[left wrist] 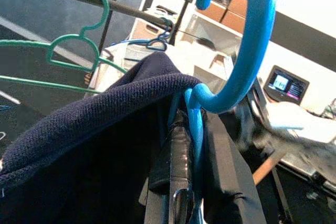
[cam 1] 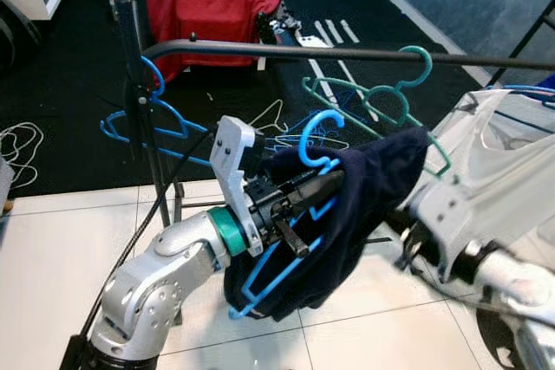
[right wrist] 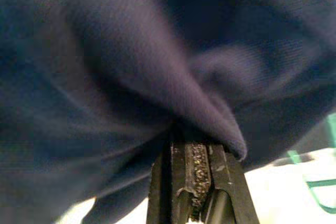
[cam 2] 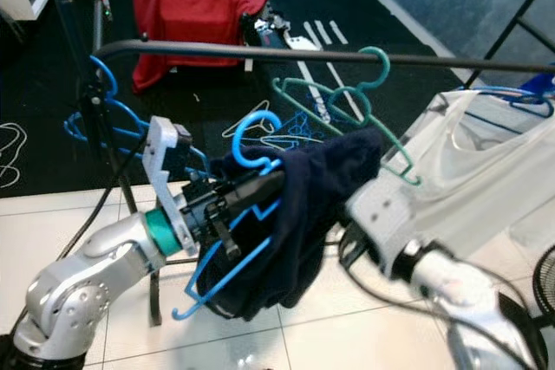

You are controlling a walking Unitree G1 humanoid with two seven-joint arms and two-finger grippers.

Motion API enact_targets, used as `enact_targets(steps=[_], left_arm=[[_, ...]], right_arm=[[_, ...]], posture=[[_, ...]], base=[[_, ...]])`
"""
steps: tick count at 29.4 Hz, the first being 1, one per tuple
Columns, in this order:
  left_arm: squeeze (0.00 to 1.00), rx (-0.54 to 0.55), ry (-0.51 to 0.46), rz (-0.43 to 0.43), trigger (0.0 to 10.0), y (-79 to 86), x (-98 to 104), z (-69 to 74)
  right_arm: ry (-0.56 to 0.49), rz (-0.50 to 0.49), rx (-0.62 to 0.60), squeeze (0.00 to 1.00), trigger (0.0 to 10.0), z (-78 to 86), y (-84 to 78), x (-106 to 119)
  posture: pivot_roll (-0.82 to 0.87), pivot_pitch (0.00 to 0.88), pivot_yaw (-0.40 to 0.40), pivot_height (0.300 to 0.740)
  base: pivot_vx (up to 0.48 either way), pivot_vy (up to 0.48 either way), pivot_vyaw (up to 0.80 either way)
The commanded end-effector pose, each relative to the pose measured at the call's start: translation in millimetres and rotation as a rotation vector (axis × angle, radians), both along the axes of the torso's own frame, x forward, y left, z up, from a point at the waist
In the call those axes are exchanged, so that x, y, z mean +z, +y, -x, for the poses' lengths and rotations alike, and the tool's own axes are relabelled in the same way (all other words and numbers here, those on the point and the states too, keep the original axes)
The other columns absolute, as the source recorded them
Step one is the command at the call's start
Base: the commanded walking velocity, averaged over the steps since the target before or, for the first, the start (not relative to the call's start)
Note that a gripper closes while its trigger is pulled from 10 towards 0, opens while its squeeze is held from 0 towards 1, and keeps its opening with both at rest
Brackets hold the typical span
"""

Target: Hang hanger

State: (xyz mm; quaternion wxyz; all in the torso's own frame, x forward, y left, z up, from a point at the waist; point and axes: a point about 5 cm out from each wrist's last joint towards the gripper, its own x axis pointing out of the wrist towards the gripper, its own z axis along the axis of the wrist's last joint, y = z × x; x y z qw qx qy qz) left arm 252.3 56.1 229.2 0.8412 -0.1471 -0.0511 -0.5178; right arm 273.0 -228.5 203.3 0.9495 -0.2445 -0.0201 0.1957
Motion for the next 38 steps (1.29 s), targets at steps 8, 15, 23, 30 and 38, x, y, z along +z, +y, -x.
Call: enact_targets(steps=[8, 15, 23, 30, 38], left_arm=[[0.0, -0.043, -0.059, 0.017, 10.0, -1.4, 8, 2.1], [0.0, -0.016, -0.075, 0.003, 10.0, -8.8, 6, -3.5], [0.0, 0.036, -0.089, -0.043, 10.0, -8.6, -3, -10.6], [0.0, -0.031, -0.205, -0.139, 10.0, -0.4, -8, 2.6], [0.0, -0.05, -0.315, -0.217, 10.0, 5.4, -16, 11.5]], right_arm=[[0.237, -0.057, 0.337, 0.0, 10.0, 40.5, 22.3, -12], [0.32, 0.018, 0.425, 0.0, 10.0, 57.4, 21.7, -12], [0.206, 0.207, 0.456, 0.0, 10.0, 55.8, 20.4, 21], [0.0, 0.172, 0.412, 0.0, 10.0, 38.1, 16.4, 70], [-0.023, 0.161, 0.445, 0.0, 10.0, 33.1, 16.4, 79]], posture=[[-0.11, 0.075, 0.003, 0.74], [-0.11, 0.071, 0.008, 0.74], [-0.11, 0.07, 0.015, 0.74], [-0.1, 0.073, 0.014, 0.74], [-0.09, 0.072, 0.013, 0.74]], base=[[0.0, 0.0, 0.0], [0.0, 0.0, 0.0], [0.0, 0.0, 0.0], [0.0, 0.0, 0.0], [0.0, 0.0, 0.0]])
